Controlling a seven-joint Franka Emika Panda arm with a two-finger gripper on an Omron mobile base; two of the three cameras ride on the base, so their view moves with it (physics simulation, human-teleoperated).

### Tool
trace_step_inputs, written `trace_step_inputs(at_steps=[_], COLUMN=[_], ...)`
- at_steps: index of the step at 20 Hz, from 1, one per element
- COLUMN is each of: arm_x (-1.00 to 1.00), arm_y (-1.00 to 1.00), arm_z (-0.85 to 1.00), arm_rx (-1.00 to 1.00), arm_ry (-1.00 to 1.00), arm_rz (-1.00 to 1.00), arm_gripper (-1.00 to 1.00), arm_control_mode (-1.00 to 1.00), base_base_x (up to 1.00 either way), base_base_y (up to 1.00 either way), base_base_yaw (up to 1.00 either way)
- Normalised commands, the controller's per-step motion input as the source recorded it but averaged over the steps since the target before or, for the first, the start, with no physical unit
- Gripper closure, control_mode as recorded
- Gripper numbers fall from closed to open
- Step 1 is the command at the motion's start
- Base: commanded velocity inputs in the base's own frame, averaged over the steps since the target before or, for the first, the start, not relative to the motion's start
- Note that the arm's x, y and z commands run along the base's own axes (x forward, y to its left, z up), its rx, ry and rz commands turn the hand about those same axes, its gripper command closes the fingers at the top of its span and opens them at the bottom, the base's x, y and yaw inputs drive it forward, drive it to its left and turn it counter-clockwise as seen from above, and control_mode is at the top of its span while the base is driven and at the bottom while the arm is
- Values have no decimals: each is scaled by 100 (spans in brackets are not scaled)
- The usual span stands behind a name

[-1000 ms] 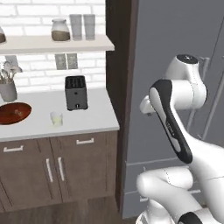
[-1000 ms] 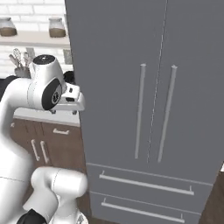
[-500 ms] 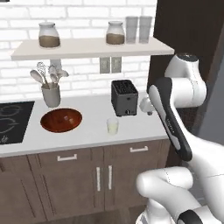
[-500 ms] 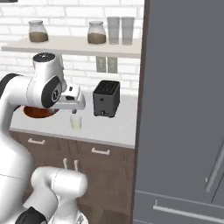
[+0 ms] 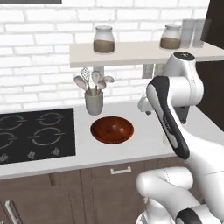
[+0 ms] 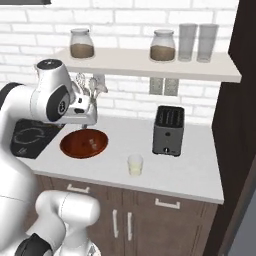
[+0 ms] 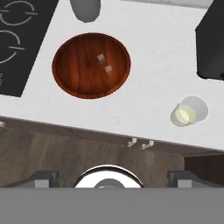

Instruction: Grab a lemon wedge from the fridge and one ice cube from the ice bowl, and put them in the glass of lemonade.

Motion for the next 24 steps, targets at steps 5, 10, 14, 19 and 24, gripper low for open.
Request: trace_step_inputs(at_steps=[5,10,14,19,24], arm_x=[0,0,0,0,0], arm_y=[0,0,0,0,0], arm_z=[0,0,0,0,0], arm_rx=[0,0,0,0,0], arm_ry=[0,0,0,0,0], arm_rz=[0,0,0,0,0], arm_gripper=[-100,-100,-100,-100,-100], arm_control_mode=[100,100,100,100,100], base_base_x=[32,7,12,43,39], base_base_y=[14,-57,-14,0,0], base_base_yaw=[-5,0,0,0,0])
